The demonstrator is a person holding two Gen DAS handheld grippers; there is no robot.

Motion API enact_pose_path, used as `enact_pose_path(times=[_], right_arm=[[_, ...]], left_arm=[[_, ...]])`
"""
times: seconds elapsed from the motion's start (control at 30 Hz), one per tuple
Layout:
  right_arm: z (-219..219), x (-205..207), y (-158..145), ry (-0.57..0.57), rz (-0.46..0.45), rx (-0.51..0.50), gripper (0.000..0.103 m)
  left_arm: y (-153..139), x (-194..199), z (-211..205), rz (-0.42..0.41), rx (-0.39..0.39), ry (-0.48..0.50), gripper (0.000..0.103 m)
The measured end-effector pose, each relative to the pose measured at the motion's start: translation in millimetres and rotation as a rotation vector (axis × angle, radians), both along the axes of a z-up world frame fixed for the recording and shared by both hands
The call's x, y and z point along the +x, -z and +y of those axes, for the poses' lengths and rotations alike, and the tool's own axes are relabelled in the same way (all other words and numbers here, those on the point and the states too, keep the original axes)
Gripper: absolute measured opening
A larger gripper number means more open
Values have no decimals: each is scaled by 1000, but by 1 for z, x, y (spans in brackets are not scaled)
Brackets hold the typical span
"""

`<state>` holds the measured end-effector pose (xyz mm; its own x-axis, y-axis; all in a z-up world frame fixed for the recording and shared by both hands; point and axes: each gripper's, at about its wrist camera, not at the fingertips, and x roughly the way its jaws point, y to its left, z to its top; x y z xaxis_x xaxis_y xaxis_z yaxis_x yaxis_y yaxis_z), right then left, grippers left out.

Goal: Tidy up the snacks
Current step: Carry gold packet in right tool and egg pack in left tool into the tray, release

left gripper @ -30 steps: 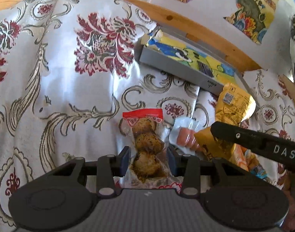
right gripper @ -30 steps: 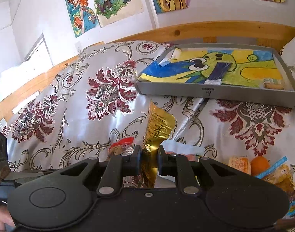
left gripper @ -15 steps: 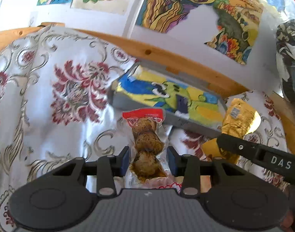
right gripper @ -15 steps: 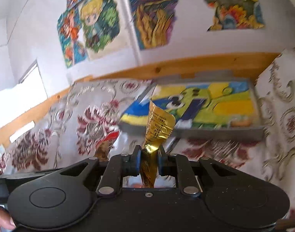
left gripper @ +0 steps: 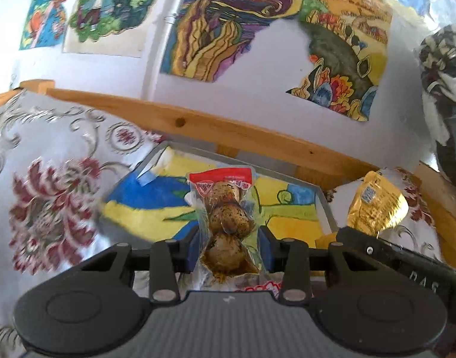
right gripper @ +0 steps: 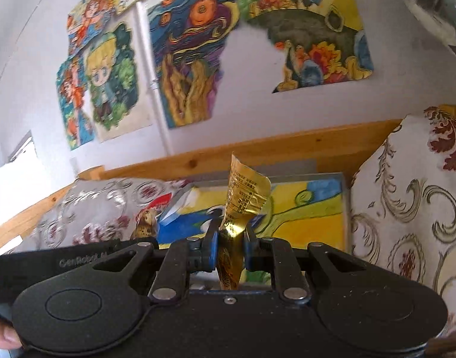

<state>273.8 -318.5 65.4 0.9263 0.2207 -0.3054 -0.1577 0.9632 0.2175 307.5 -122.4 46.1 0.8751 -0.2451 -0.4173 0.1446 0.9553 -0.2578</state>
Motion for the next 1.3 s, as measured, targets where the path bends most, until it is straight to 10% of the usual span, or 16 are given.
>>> enact_pose_path(times=[0.7, 1.3], right_arm=[[-51, 80, 50, 125, 39, 69, 22], [-51, 38, 19, 202, -58, 3, 87]], left_arm=[[38, 100, -59, 92, 91, -31, 47], [4, 62, -38, -4, 79, -138, 102]])
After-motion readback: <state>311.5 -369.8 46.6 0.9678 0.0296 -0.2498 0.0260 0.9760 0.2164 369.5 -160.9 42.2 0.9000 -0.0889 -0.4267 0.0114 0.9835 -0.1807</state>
